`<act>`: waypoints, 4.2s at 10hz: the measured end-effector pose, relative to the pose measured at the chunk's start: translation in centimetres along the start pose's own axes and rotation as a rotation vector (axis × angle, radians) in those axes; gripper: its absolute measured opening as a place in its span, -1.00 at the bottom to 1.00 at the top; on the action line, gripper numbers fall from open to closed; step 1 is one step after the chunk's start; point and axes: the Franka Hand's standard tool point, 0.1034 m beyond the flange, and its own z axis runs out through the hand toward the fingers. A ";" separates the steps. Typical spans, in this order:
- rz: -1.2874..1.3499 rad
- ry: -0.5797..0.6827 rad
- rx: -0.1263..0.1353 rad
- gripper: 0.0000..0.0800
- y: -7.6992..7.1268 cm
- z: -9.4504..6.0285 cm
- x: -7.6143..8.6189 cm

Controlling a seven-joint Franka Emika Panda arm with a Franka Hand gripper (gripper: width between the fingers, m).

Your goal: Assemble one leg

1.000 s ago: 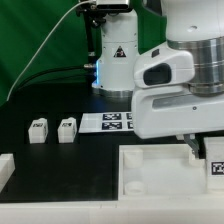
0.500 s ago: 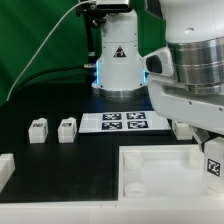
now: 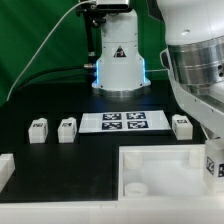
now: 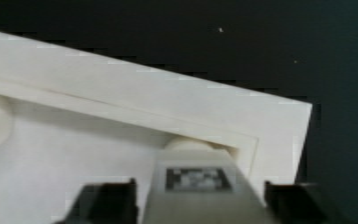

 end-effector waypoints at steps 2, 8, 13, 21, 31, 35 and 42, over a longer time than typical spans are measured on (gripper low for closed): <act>-0.164 0.001 -0.003 0.53 0.2 0.1 0.2; -0.990 0.040 -0.058 0.62 0.1 -0.1 0.6; -1.232 0.033 -0.089 0.27 0.0 0.1 1.3; -0.152 0.018 0.036 -0.26 -0.1 0.3 1.6; -0.577 0.066 0.048 0.61 -0.3 0.2 0.0; -1.160 0.100 -0.017 0.62 -0.4 0.0 0.6; -0.837 0.102 0.010 -0.23 -0.4 0.1 1.1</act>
Offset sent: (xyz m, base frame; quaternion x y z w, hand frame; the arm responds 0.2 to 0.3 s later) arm 0.0079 -0.0196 0.0033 -0.0720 0.0978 -0.4620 0.8786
